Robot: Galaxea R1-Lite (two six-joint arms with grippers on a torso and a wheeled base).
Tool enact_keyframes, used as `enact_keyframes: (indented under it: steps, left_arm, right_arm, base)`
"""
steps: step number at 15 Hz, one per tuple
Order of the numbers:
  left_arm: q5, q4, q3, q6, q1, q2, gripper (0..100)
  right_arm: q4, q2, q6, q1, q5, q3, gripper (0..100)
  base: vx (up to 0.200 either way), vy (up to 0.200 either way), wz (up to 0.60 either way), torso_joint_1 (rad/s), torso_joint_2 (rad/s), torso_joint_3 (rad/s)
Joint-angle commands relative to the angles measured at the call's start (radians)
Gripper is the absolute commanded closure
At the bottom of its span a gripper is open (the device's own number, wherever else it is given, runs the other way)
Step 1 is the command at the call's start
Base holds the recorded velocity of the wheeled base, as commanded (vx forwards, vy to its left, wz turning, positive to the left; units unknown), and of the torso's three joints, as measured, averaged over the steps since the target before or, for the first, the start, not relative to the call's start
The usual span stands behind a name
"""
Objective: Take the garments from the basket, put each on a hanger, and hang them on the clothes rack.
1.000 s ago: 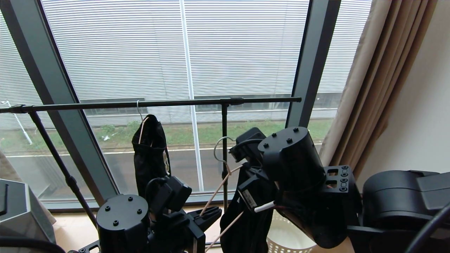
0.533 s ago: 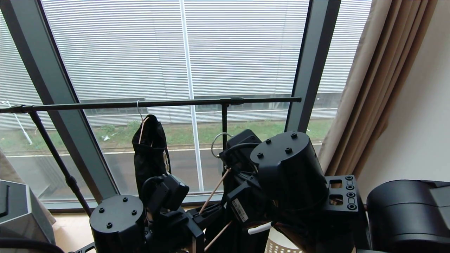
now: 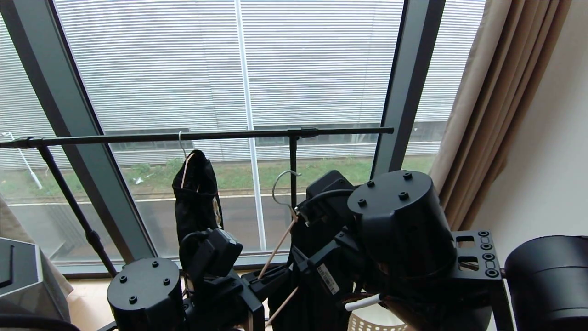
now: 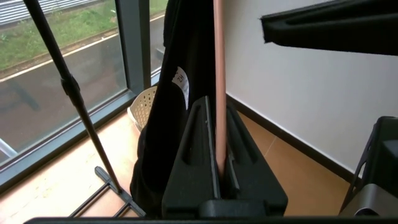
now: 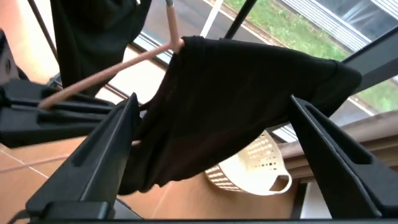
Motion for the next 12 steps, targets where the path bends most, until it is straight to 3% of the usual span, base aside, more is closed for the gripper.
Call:
enact_keyframes:
  steps: [1,4,5,6,7,8,9,12]
  left_arm:
    - [0.0,-0.001,0.008,0.0,0.0,0.0,100]
    - [-0.003,-0.001,0.022,0.001,0.002,0.0,100]
    - [-0.006,-0.001,0.031,0.007,0.011,-0.002,100]
    - [-0.006,-0.001,0.031,0.007,0.011,-0.002,100]
    - [-0.011,0.0,0.031,0.013,0.023,-0.002,100]
    - [-0.012,0.002,0.034,0.017,0.023,-0.002,100]
    - [-0.012,0.002,0.039,0.027,0.023,-0.002,100]
    - [-0.012,0.002,0.067,0.086,0.018,-0.003,100]
  right_arm:
    - [-0.001,-0.061,-0.048,-0.02,0.045,0.049,0]
    - [0.001,-0.125,-0.178,-0.113,0.154,0.12,0]
    - [0.005,-0.188,-0.312,-0.219,0.267,0.164,0]
    - [0.005,-0.188,-0.312,-0.219,0.267,0.164,0]
    - [0.099,-0.232,-0.546,-0.389,0.524,0.155,0]
    - [0.179,-0.222,-0.703,-0.474,0.628,0.08,0]
    - [0.286,-0.186,-0.818,-0.523,0.682,-0.003,0]
    - [0.84,-0.027,-1.134,-0.623,0.85,-0.465,0]
  base:
    - [0.0,0.0,0.0,0.0,0.0,0.0]
    - [0.0,0.0,0.0,0.0,0.0,0.0]
    - [0.0,0.0,0.0,0.0,0.0,0.0]
    - [0.0,0.0,0.0,0.0,0.0,0.0]
    - [0.0,0.0,0.0,0.0,0.0,0.0]
    - [0.0,0.0,0.0,0.0,0.0,0.0]
    - [0.0,0.0,0.0,0.0,0.0,0.0]
    - [0.0,0.0,0.0,0.0,0.0,0.0]
